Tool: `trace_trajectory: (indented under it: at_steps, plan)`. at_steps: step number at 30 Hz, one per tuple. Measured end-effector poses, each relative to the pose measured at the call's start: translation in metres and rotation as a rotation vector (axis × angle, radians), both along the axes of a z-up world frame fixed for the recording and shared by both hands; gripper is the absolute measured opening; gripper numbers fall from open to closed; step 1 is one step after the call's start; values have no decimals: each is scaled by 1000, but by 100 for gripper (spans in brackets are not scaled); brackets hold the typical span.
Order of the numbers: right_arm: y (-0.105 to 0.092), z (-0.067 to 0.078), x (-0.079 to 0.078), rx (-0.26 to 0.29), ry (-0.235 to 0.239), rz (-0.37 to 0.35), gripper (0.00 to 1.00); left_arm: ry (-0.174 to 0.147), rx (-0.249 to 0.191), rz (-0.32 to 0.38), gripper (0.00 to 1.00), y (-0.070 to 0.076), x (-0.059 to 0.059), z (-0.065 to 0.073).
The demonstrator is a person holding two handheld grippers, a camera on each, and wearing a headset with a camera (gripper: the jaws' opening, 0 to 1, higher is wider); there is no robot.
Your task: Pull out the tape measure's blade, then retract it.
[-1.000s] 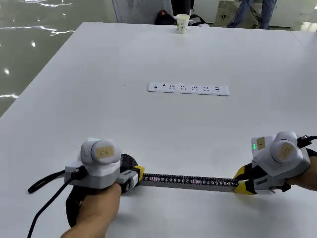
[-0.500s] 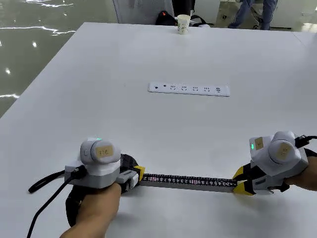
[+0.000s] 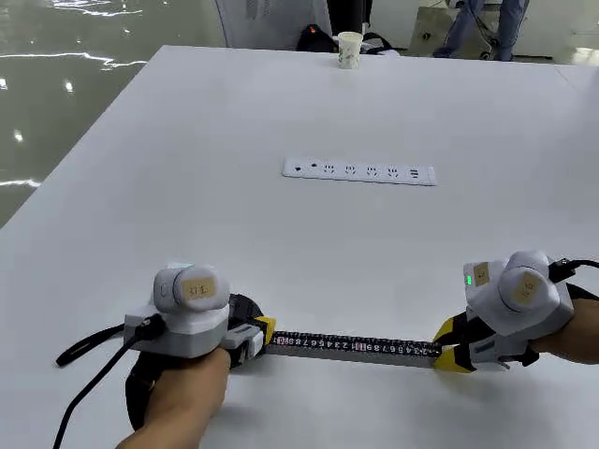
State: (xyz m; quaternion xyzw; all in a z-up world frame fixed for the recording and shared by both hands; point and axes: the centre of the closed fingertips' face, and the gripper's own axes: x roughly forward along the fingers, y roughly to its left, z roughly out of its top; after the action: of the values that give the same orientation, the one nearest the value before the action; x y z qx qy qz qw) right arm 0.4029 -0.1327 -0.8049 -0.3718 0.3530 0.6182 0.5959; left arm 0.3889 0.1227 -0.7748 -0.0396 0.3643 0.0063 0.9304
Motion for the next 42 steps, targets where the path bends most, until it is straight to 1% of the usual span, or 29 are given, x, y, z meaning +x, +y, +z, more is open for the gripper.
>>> trace_trajectory:
  at_steps: [24, 42]
  plan:
    - [20, 3, -1, 11, 3, 1, 10, 4, -11, 5, 58, 1, 0, 0]
    - [36, 2, -3, 20, 8, 8, 10, 6, -17, 4, 58, 1, -1, -1]
